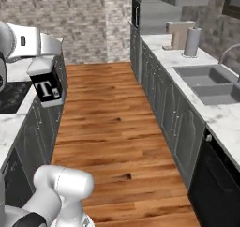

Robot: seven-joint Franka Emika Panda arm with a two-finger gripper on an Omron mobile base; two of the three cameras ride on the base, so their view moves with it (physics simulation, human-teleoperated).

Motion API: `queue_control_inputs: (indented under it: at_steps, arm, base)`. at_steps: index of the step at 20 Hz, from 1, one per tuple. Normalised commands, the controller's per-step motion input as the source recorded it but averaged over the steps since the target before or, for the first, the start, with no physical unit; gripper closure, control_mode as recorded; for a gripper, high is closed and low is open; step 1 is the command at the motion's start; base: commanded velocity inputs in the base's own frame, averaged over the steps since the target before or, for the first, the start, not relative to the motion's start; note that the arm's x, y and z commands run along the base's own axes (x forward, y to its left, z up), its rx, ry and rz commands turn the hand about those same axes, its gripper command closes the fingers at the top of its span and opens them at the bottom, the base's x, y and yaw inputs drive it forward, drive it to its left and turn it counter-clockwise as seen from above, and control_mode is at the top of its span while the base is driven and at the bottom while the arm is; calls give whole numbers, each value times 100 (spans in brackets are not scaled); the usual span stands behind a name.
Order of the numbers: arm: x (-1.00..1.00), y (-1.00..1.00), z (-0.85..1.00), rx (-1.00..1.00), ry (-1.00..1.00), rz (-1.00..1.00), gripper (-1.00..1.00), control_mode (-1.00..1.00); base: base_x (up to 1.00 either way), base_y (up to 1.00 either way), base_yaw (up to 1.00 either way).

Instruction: Get the candle and the liquor from the cabinet and move them to the dining counter.

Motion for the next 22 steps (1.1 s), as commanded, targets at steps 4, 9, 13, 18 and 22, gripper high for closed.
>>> queue_control_inputs:
  at_steps: [4, 9, 13, 18, 22]
  arm:
    - [0, 0, 0, 0, 0, 0, 100, 100]
    - [0, 0, 0, 0, 0, 0, 100, 100]
    - [0, 0, 0, 0, 0, 0, 100, 100]
    - [0, 0, 0, 0, 0, 0, 100, 100]
    - [0, 0, 0, 0, 0, 0, 100, 100]
  base:
    - [-1, 43, 48]
    - [-23, 38, 46]
    - [-52, 40, 44]
    - [-61, 47, 38]
    - [-61, 51, 33]
